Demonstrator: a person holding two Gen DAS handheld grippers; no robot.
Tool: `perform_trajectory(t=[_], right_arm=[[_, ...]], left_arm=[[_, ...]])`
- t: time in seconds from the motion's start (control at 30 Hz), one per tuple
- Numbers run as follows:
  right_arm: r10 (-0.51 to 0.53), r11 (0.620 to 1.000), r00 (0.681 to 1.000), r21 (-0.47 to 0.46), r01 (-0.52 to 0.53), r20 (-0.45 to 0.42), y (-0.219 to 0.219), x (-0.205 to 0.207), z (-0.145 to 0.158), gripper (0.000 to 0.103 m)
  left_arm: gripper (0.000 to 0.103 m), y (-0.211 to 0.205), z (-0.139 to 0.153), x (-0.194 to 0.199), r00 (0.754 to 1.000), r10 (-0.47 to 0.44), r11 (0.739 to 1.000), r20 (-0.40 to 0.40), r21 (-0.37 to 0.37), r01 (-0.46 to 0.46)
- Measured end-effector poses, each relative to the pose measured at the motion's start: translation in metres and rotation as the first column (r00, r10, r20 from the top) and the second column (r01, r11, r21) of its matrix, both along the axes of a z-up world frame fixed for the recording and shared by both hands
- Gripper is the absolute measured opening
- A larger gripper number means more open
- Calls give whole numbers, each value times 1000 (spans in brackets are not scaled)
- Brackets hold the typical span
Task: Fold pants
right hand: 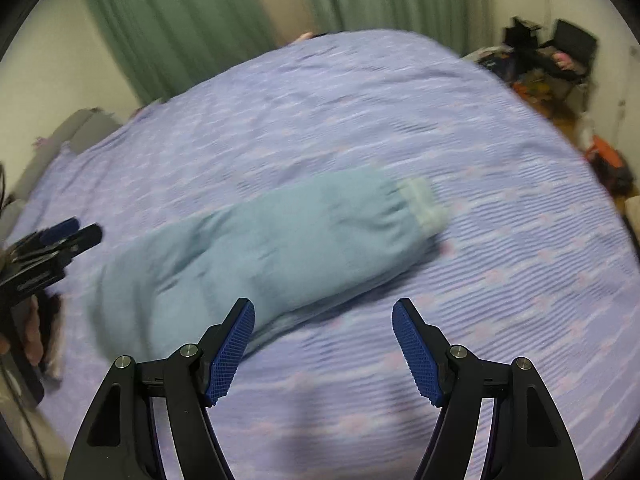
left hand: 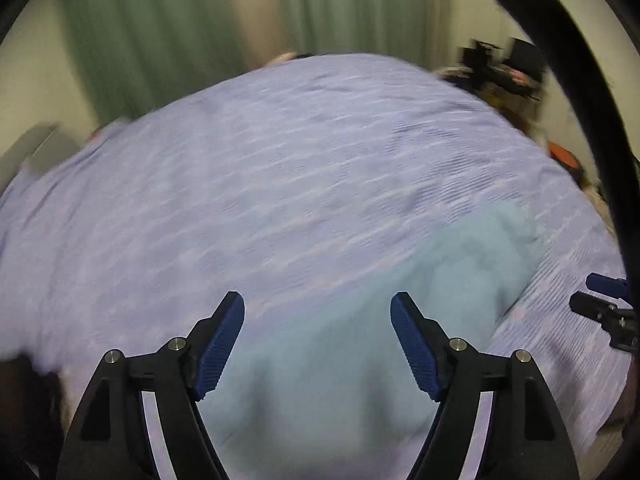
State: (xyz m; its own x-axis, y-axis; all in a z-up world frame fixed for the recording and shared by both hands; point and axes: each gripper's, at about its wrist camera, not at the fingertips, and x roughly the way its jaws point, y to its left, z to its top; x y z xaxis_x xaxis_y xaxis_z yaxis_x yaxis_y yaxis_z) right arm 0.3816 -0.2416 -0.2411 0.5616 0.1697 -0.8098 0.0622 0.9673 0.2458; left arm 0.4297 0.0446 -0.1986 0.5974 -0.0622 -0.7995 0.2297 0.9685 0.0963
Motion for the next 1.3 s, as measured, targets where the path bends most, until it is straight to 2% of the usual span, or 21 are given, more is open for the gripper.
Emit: perform_trajectory(t=[0.03,0.17,0.2,0.27,0.4,0.47,0.53,0.6,0.67,0.73,0.77,0.93,1.03,1.13,1.2,1.3], right_arm=[[41,999,999,19,-41,-9,16,-4,-3,72],[213,977,976,14,-212,-44,79,-14,-19,72],[258,966,965,13,-257,-52,94,-17,-24,72],[328,945,943,16,-328,-63,120,-22,-34,72],[375,927,921,18,-375,-105,145,-23,-52,70],[365,931,923,26,-364,-120,147,-21,-58,68],[353,935,926,22,-354,-132,148,-17,-62,66],[353,935,926,22,-353,-134,148,-13,-65,63],[355,934,925,20,-356,-133,153,-8,-67,60],[354,935,924,23,-355,-141,152,-2,-71,55],[354,935,924,28,-354,-145,151,2,-73,53],[372,928,923,53,-368,-101,149,10,-60,50],[409,913,910,53,-406,-75,153,15,-55,50],[445,895,892,54,-442,-78,155,25,-61,50],[489,872,867,80,-483,-96,158,33,-71,50],[498,867,857,114,-485,-134,162,40,-84,51]], left_arm=[[75,27,-3,-15,998,56,998,-29,-8,-56],[74,84,-28,-59,976,182,983,-115,-6,-184],[73,93,-36,-65,969,205,977,-140,-22,-211],[70,112,-54,-71,952,246,958,-185,-104,-267],[65,136,-75,-64,919,326,892,-222,-249,-377],[64,146,-88,-56,899,355,839,-256,-337,-427],[64,144,-99,-44,895,344,823,-282,-369,-433],[64,144,-104,-30,899,324,832,-295,-363,-419],[46,141,-116,-16,893,314,827,-323,-369,-424],[39,139,-122,-12,879,337,830,-338,-335,-447],[36,138,-123,-8,878,349,839,-328,-307,-448],[32,128,-119,9,881,365,872,-302,-222,-437],[32,124,-121,13,894,351,895,-279,-180,-408],[32,132,-120,8,894,349,895,-282,-184,-407],[32,134,-122,7,893,348,892,-286,-192,-409],[32,130,-123,11,898,343,900,-277,-177,-398]])
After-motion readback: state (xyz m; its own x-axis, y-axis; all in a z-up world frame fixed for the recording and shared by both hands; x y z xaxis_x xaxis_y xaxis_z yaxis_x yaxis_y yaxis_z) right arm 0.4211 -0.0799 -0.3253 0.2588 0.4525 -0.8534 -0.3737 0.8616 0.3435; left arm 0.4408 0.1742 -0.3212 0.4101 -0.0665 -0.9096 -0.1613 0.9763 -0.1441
